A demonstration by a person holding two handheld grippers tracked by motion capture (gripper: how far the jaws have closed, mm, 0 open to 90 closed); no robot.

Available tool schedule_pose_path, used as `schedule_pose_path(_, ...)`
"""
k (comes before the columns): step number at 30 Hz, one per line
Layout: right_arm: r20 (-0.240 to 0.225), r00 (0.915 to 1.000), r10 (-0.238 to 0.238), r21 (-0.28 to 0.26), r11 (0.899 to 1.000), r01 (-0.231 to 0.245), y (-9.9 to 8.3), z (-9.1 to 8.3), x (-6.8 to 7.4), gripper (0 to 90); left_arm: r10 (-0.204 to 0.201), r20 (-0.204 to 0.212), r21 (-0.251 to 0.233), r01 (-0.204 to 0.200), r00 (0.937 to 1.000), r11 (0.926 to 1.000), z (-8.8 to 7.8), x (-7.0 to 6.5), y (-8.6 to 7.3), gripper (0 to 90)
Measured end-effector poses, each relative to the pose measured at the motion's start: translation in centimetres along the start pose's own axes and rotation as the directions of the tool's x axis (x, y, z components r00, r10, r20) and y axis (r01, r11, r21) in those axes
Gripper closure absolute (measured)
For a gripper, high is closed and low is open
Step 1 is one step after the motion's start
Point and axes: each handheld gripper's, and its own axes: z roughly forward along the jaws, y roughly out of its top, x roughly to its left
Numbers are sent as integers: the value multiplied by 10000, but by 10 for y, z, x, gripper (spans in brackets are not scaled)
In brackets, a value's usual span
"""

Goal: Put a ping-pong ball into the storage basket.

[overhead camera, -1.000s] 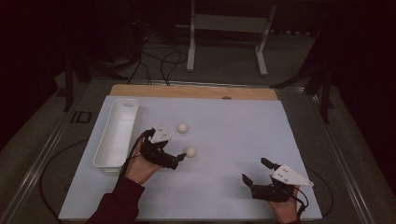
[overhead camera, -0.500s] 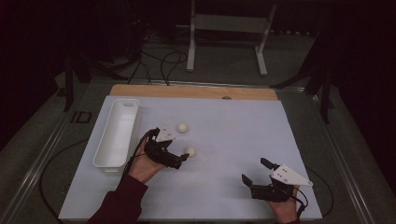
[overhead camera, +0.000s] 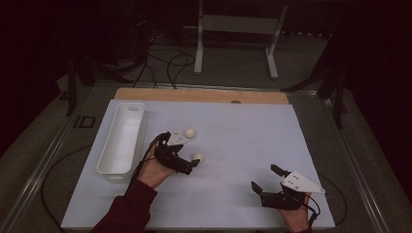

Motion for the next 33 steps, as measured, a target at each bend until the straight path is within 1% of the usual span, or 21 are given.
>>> schedule_pose_path(7, 27, 10000, 16, -8, 10000, -16, 0, 0, 0, 78, 11, 67, 117, -12, 10000, 9999, 7, -1, 1, 0)
schedule_pose_path(18, 46, 10000, 16, -1, 10000, -16, 0, 0, 0, 78, 153, 186, 391, -160, 9997, 9991, 17, -3, 2, 0)
schedule_pose_path(24, 45, 10000, 15, -2, 10000, -15, 0, -1, 0, 78, 117, 245, 501, -130, 9996, 9987, 22, -3, 2, 0)
schedule_pose_path(33, 37, 10000, 20, 0, 10000, -20, 0, -1, 0, 78, 180, 404, 691, -207, 9990, 9974, 30, -5, 1, 0)
